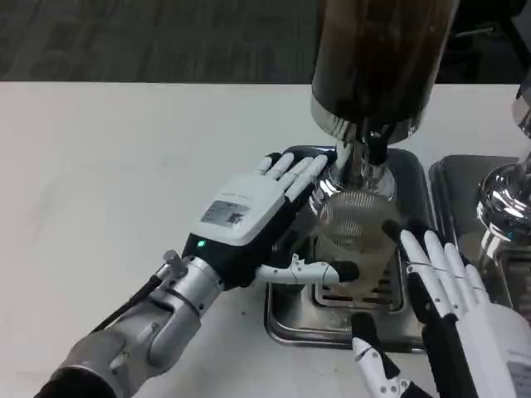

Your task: Grasp the cup under the faucet to collect the drink, then remove the cup.

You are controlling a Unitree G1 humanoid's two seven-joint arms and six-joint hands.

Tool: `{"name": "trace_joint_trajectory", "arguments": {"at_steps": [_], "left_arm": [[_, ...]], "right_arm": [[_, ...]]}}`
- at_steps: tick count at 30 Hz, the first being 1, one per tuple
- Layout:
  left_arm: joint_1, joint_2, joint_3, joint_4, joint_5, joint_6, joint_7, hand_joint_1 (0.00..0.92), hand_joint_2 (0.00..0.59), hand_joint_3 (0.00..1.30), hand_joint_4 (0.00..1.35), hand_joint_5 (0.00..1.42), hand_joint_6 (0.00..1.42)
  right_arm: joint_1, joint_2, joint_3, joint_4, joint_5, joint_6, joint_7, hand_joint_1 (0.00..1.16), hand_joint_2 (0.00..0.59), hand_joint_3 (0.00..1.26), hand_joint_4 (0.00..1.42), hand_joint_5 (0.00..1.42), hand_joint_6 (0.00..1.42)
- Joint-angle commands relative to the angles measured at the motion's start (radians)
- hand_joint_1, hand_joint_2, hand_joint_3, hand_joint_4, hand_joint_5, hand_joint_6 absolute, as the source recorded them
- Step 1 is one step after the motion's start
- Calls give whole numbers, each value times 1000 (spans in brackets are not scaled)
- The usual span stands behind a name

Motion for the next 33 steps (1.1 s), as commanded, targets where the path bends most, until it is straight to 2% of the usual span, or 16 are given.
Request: {"name": "trace_joint_trajectory", "arguments": {"at_steps": [1,8,11,12,16,18,21,24,27,29,33], "left_arm": [[64,53,52,-100,-39,-23,2,0,39,0,0,0,0],[207,149,160,-326,-124,-53,-73,0,42,2,0,0,0],[294,195,232,-458,-190,-81,-116,0,47,31,0,13,0],[326,214,268,-503,-237,-115,-129,0,57,53,0,29,0],[384,244,367,-593,-410,-206,-214,0,86,123,50,91,31],[376,259,411,-616,-582,-261,-312,0,98,169,130,163,94],[346,257,449,-630,-796,-278,-471,0,105,214,194,227,159],[272,250,469,-653,-1095,-193,-723,0,114,265,277,302,216],[175,238,494,-652,-1297,-59,-957,0,110,294,313,345,253],[105,229,504,-637,-1372,37,-1089,0,102,286,293,335,239],[9,193,516,-608,-1437,213,-1267,0,92,253,238,313,206]], "right_arm": [[-7,-3,-4,3,8,-8,-1,369,485,73,0,0,0],[-21,-8,-6,9,20,-8,2,369,485,73,0,0,0],[-26,-10,-8,12,26,-9,1,369,485,73,0,0,0],[-27,-11,-9,13,27,-9,1,369,485,73,0,0,0],[-33,-14,-12,16,31,-9,-1,369,485,73,0,0,0],[-39,-17,-15,20,35,-9,-1,369,485,73,0,0,0],[-51,-18,-19,28,41,-8,0,369,485,73,0,0,0],[-66,-14,-24,46,47,-5,-3,369,485,73,0,0,0],[-78,-7,-27,63,51,0,-7,369,485,73,0,0,0],[-85,-1,-32,73,47,9,-8,369,485,73,0,0,0],[-96,12,-52,82,14,52,1,369,485,70,0,0,0]]}}
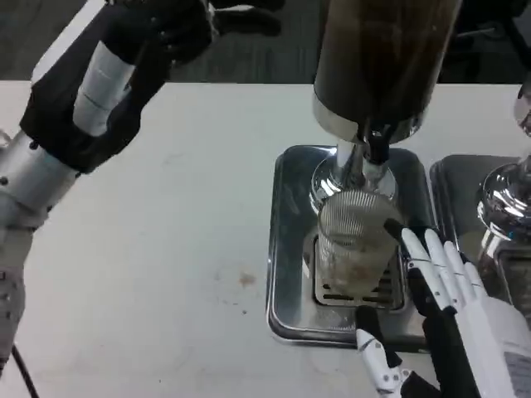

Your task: Grasp the cup under the faucet to collect the drink, then remove the cup.

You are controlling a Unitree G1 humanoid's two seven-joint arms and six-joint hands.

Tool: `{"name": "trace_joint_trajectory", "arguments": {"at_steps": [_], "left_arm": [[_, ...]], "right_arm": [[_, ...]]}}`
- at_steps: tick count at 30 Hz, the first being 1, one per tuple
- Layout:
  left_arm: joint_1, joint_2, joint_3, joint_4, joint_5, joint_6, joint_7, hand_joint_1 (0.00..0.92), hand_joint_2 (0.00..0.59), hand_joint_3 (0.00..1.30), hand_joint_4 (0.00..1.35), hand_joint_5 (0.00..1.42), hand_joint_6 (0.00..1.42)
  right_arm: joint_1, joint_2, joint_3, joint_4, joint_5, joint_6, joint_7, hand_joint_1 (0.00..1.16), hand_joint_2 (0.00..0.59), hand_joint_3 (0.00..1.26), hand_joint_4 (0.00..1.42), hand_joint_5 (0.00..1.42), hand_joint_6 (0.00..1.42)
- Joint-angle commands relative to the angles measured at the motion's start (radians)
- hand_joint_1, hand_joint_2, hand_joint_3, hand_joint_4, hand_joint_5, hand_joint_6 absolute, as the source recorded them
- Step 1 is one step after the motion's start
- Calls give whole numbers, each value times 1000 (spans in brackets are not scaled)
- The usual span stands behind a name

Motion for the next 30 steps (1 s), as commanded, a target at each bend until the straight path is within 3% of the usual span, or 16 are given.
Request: {"name": "trace_joint_trajectory", "arguments": {"at_steps": [1,12,17,21,24,30], "left_arm": [[-89,-37,13,33,-57,174,-154,0,91,246,224,305,202],[-192,-122,52,85,-36,419,-331,0,77,144,80,181,124],[-227,-151,45,127,3,458,-367,0,78,114,25,134,84],[-257,-186,33,191,39,477,-397,0,77,80,0,94,33],[-275,-212,19,234,75,469,-412,0,77,76,0,90,29],[-297,-275,6,309,148,435,-414,0,78,69,0,75,3]], "right_arm": [[-11,16,-22,5,-41,54,2,369,485,69,0,0,0],[-37,31,-34,10,-149,169,22,360,485,28,0,0,0],[-61,38,-45,13,-169,214,43,352,484,25,0,0,0],[-73,35,-51,10,-166,231,43,275,477,15,0,0,0],[-78,35,-54,9,-159,235,40,218,475,5,0,0,0],[-70,36,-50,3,-147,231,32,209,473,5,0,0,0]]}}
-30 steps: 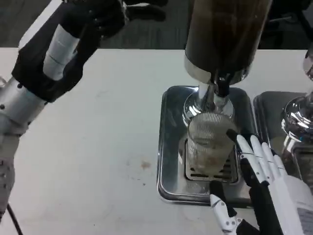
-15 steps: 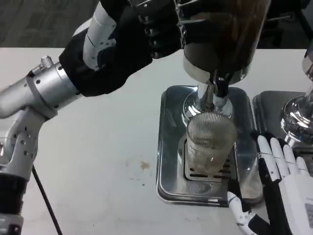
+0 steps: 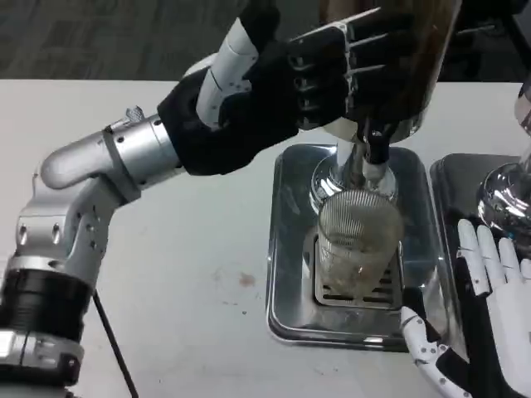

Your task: Grasp the cup under the faucet to collect the drink, then remove the cup.

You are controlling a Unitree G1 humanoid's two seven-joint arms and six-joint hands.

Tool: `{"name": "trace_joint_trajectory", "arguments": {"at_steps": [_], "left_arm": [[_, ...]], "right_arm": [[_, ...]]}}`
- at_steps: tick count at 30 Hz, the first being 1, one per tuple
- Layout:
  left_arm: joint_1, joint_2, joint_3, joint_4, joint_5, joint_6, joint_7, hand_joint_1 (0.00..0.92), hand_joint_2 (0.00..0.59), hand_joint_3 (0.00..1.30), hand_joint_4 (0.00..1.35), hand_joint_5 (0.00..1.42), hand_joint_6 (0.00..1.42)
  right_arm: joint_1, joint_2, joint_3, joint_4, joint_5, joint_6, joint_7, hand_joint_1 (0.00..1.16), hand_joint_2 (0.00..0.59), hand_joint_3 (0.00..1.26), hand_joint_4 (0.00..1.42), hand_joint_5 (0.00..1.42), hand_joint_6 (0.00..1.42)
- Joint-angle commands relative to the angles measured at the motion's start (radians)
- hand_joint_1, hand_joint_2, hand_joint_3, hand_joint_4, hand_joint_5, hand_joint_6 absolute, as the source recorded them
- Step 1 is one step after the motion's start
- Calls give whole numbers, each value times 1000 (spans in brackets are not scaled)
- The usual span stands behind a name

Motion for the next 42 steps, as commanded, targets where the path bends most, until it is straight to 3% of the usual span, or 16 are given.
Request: {"name": "trace_joint_trajectory", "arguments": {"at_steps": [1,6,16,33,42], "left_arm": [[-36,-41,-9,48,53,-35,-8,0,78,69,0,73,1],[-52,-80,-3,92,94,-80,14,0,77,63,0,67,0],[-78,-113,13,162,143,-148,42,0,79,50,0,52,0],[-84,-135,-22,308,276,-316,48,0,78,40,0,50,0],[-78,-127,-53,343,345,-449,68,0,77,43,0,49,0]], "right_arm": [[10,7,0,-4,10,0,-10,209,475,5,0,0,0],[22,17,12,-8,10,-2,-20,212,479,5,0,0,0],[36,33,18,-9,13,-1,-23,215,481,11,0,0,0],[34,35,11,-15,40,-5,-25,224,477,15,0,0,0],[37,35,-2,-23,95,-26,-47,235,479,15,0,0,0]]}}
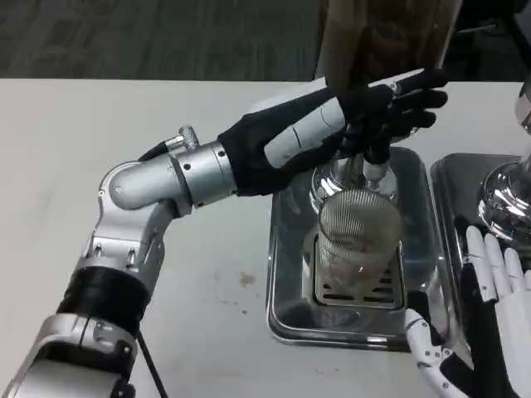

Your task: Grasp the cup under the faucet to collect the drink, then remove the cup.

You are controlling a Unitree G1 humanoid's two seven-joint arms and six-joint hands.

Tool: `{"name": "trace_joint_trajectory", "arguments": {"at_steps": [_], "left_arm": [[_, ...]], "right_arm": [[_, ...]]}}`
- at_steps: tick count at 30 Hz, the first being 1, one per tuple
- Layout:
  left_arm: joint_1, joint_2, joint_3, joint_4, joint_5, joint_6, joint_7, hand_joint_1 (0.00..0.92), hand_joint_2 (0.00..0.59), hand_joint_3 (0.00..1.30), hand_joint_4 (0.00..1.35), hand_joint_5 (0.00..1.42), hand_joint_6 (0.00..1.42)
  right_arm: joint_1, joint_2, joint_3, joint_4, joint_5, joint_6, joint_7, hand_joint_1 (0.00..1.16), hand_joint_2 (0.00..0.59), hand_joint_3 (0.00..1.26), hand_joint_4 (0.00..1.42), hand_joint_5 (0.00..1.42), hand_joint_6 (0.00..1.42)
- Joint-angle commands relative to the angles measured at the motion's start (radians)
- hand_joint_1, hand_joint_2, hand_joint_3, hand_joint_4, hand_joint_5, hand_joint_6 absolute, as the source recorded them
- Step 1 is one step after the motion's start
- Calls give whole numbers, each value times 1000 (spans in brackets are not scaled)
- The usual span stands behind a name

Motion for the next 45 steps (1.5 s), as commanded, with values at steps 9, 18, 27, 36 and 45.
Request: {"name": "trace_joint_trajectory", "arguments": {"at_steps": [9,18,27,36,45], "left_arm": [[4,33,-65,41,109,-167,45,0,76,48,0,48,0],[11,49,-95,48,154,-256,84,0,74,54,0,48,0],[15,63,-119,61,198,-333,128,0,69,48,0,47,0],[14,80,-147,69,237,-396,174,0,66,55,0,46,0],[13,96,-175,66,252,-422,209,0,64,56,0,46,0]], "right_arm": [[6,9,-38,-9,123,-58,-46,245,484,15,0,0,0],[-3,8,-63,9,200,-77,-43,251,484,23,0,0,0],[-24,4,-80,27,264,-91,-33,255,484,25,0,0,0],[-52,6,-99,59,370,-114,-14,260,481,25,0,0,0],[-96,1,-141,135,575,-194,53,360,413,25,0,0,0]]}}
